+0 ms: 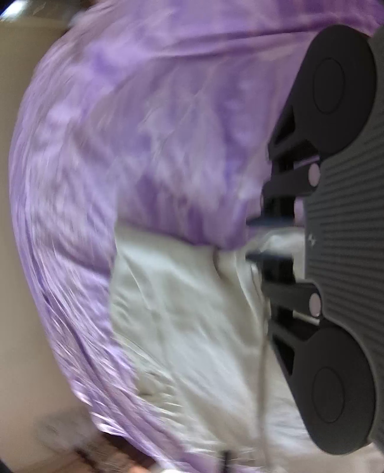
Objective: Fold small clothes
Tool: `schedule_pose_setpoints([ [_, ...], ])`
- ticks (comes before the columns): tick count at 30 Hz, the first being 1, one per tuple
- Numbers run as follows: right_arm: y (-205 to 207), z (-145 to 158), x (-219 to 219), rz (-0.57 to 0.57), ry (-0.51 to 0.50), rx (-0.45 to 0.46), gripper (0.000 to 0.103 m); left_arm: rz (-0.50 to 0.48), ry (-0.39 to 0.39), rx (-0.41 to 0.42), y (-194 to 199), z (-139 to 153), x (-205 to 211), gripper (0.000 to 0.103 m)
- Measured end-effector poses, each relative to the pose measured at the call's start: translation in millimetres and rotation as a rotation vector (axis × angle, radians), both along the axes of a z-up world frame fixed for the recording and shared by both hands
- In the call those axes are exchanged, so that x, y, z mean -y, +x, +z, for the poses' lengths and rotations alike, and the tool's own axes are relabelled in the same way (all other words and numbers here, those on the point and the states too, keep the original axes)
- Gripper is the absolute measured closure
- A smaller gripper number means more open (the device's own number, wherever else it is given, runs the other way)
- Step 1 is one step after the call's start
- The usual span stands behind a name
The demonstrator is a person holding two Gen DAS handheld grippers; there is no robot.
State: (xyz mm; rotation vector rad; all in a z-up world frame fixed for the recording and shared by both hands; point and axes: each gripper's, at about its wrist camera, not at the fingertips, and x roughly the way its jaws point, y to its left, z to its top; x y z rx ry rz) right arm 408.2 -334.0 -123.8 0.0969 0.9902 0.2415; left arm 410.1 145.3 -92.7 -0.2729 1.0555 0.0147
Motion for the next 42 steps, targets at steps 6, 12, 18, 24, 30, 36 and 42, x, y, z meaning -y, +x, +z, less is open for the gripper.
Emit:
schedule_pose_setpoints([
  [6,5,-16,-45,0.176,-0.229,0.012,0.074,-0.004,-0.013,0.011,0,7,3,0.101],
  [12,9,-20,-57,0.214,-0.313,0.049,0.077,-0.04,-0.055,0.092,-2,43,12,0.101],
  [18,6,9,-37,0.135,-0.259,0.118,0.103,-0.044,-0.104,0.246,-9,98,12,0.101],
  [24,9,-12,-14,0.051,-0.196,0.019,0.103,-0.015,-0.02,0.023,-1,11,12,0.101],
  [30,12,-18,-15,0.044,-0.168,-0.03,0.103,0.022,-0.031,-0.014,-6,-22,4,0.1],
  [36,10,12,2,-0.029,-0.07,-0.017,0.085,-0.038,0.024,-0.009,-6,-16,10,0.096],
  [42,34,20,-17,-0.052,0.191,-0.013,0.074,-0.051,0.042,0.0,-6,-18,11,0.089],
])
